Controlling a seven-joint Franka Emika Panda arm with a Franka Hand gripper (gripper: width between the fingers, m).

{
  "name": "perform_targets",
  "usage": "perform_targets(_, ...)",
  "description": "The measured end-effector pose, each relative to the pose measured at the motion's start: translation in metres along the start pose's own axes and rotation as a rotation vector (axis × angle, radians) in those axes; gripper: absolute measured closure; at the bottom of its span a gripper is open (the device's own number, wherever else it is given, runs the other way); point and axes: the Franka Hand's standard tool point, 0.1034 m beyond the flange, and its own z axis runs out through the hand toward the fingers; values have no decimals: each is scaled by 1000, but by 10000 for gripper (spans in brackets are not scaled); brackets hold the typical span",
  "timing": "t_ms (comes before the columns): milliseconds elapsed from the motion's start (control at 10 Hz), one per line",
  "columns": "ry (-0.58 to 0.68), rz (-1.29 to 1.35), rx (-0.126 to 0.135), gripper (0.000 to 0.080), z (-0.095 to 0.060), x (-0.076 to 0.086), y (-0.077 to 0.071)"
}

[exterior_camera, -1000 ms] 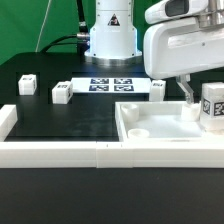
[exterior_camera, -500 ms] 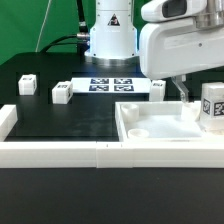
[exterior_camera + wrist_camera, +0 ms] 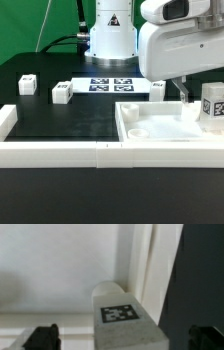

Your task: Assemble one leg

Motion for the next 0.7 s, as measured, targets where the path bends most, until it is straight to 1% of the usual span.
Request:
perform_targets(100,0,-4,0,150,0,0,1)
perform_targets(300,0,-4,0,416,0,0,0)
perform_targets(400,1,-2,-3,507,0,0,3)
perform_targets(700,1,27,-3,507,0,0,4)
